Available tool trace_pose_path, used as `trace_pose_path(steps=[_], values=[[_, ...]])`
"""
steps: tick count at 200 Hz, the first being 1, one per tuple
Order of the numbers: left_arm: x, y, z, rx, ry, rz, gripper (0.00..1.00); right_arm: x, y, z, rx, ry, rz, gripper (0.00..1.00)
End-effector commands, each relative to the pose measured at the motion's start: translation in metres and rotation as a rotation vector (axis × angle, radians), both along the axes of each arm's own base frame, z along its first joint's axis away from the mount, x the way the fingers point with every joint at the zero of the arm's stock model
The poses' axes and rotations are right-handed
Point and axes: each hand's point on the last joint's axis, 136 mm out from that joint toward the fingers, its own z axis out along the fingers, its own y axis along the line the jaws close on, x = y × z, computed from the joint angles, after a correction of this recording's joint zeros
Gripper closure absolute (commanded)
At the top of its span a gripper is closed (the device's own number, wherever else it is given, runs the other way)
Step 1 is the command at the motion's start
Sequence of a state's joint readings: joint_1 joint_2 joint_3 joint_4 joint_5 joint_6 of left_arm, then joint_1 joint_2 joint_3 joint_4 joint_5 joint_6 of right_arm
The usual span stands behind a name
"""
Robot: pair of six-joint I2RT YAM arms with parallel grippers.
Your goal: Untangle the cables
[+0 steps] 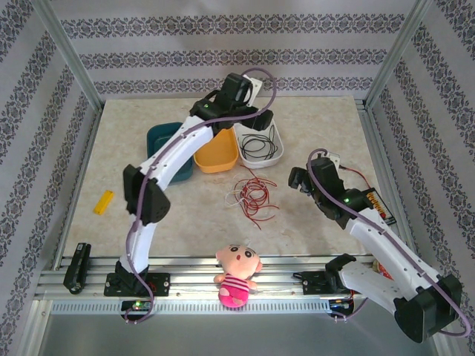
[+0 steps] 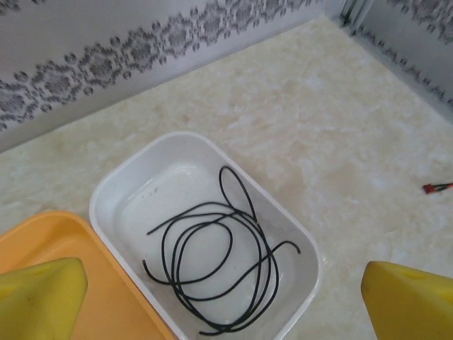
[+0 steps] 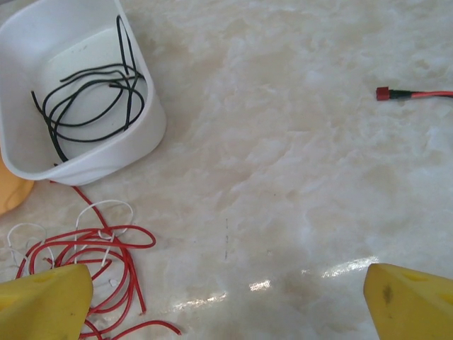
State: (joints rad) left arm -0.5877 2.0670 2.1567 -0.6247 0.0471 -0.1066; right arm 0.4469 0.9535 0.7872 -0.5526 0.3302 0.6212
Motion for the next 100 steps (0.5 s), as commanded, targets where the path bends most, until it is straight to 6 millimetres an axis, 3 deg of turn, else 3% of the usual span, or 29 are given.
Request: trace_pose_path(steps=[1, 25, 57, 100], values=[[-0.01, 0.01, 0.017, -0.089, -0.085, 0.042, 0.01, 0.003, 0.009, -0.008, 0.014, 0.024, 0.041, 0.04], [-0.036, 0.033, 0.021, -0.168, -0.148, 0.085, 0.01, 0.007, 0.02, -0.016, 0.039, 0.056, 0.081, 0.07], [-0.083, 0.059, 0.003, -0.245, -0.181, 0.074, 0.01, 0.014, 0.045, -0.031, 0.083, 0.12, 0.174, 0.12], [-0.131, 0.08, -0.048, -0.225, -0.054, 0.059, 0.01, 0.023, 0.076, -0.052, 0.053, 0.195, 0.341, 0.19]])
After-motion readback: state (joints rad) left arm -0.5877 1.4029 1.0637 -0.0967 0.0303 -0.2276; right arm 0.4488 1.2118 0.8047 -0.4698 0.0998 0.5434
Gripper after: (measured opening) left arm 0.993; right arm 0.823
